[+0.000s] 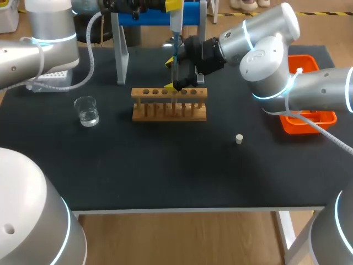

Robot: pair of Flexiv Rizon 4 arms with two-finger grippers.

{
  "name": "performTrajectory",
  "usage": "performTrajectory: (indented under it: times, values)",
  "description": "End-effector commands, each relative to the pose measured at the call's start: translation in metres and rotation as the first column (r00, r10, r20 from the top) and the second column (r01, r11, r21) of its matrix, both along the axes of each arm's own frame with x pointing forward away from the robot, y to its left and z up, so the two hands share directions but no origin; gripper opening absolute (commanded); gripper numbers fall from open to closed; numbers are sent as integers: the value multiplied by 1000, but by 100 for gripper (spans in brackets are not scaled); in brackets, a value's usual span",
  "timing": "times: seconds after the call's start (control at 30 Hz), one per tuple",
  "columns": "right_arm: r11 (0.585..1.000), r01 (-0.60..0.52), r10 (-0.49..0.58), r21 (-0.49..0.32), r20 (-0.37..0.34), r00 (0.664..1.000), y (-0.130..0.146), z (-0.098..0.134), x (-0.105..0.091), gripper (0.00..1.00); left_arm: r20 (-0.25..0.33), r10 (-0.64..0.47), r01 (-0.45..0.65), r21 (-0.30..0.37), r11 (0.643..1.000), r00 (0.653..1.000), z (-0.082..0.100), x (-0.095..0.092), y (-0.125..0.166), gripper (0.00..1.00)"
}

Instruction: Invert the test tube, pick up the pipette, mount the tip to pipette, aspirate from beaker and dispense into the tube, eject the tip, return the pipette, and cap with the stopper.

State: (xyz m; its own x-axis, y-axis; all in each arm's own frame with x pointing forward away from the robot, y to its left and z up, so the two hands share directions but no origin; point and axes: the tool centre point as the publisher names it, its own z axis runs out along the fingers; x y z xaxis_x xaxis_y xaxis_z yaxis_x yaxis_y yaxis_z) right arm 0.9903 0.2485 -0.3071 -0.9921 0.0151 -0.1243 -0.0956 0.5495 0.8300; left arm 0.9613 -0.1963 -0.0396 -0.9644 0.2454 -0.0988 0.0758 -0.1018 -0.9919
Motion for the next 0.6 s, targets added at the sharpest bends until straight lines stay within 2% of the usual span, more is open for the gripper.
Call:
performTrajectory:
  times: [0.03,0.6]
  values:
    - [1000,-2,2,-3,-1,1000,0,1,1,100,1,-4,4,-2,1000,1000,-3,0,0,0]
    - [1000,-2,2,-3,-1,1000,0,1,1,100,0,-14,14,9,1000,1000,-10,-1,-2,0]
